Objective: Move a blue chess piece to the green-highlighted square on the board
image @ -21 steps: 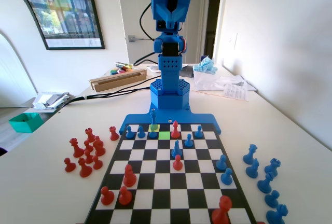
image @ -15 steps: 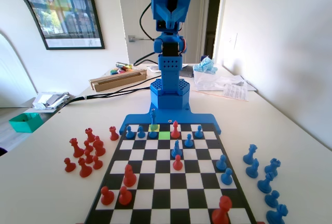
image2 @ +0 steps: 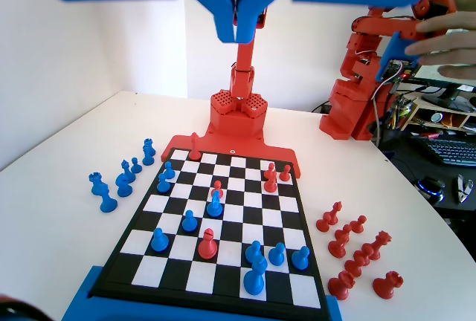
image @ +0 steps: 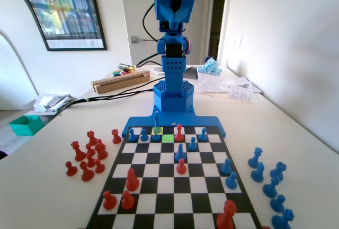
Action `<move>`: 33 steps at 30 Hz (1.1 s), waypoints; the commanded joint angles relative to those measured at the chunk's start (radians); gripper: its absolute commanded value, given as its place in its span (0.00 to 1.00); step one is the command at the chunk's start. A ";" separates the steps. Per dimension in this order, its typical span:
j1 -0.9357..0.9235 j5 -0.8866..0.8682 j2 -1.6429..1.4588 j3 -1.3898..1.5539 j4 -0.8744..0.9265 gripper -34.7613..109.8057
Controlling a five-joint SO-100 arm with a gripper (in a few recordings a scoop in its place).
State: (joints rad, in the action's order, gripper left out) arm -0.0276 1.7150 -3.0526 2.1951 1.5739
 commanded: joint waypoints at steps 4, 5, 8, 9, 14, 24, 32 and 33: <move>-0.009 0.008 -0.003 -0.011 -0.003 0.25; -0.005 0.008 -0.003 -0.011 -0.003 0.25; 0.009 0.008 -0.003 -0.011 -0.003 0.25; 0.009 0.008 -0.003 -0.011 -0.003 0.25; 0.002 0.008 -0.003 -0.011 -0.003 0.25; 0.018 0.064 0.000 -0.018 -0.002 0.29; 0.107 0.210 0.215 -0.278 0.002 0.25; 0.115 0.235 0.249 -0.322 0.011 0.25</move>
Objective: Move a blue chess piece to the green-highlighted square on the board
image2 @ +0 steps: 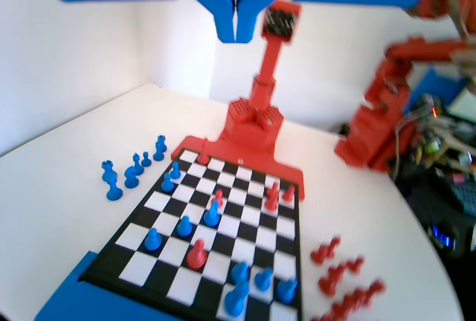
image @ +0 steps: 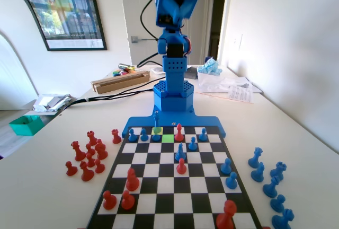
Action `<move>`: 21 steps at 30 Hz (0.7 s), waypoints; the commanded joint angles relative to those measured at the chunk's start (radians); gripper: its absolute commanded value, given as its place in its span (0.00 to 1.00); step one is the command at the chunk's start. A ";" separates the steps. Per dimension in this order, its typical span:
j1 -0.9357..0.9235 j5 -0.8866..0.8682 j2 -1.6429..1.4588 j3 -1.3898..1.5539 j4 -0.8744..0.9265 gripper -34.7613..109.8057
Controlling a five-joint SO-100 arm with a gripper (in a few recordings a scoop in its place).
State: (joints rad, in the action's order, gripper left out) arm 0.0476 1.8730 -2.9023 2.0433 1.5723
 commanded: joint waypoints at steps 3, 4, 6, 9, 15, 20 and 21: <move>0.054 0.158 0.207 -0.293 0.031 0.25; 0.057 0.192 0.244 -0.322 0.031 0.25; 0.049 0.310 0.311 -0.360 0.026 0.25; 0.008 0.508 0.391 -0.377 0.031 0.25; -0.014 0.753 0.517 -0.376 0.123 0.25; -0.006 0.882 0.588 -0.333 0.141 0.25; -0.006 0.907 0.601 -0.322 0.146 0.25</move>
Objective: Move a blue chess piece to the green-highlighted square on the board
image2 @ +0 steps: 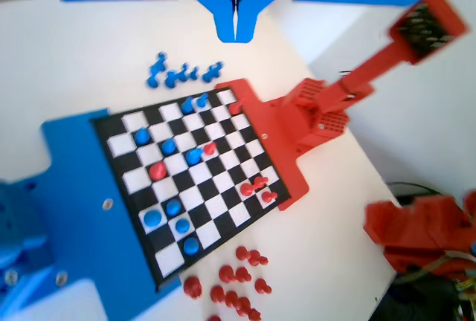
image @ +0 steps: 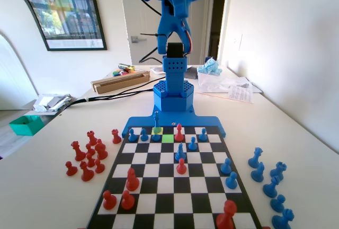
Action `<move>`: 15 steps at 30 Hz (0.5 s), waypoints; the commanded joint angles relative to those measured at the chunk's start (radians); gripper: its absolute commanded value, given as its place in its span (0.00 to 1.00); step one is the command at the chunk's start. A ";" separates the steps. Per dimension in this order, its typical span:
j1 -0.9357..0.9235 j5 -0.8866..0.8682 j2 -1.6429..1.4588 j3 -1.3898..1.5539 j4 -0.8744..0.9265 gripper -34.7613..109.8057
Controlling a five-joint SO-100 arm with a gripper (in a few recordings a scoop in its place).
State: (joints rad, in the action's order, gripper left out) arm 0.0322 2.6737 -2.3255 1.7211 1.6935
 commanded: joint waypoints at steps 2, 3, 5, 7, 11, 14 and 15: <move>0.006 0.144 0.046 0.029 0.026 0.25; 0.003 0.166 0.057 0.044 0.034 0.25; 0.002 0.183 0.075 0.063 0.038 0.25; -0.003 0.189 0.101 0.077 0.051 0.25; -0.026 0.227 0.137 0.110 0.087 0.25; -0.057 0.301 0.137 0.152 0.117 0.25; -0.066 0.322 0.137 0.164 0.129 0.25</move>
State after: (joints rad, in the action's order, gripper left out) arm -0.0046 2.8992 -2.1813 1.8669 1.7840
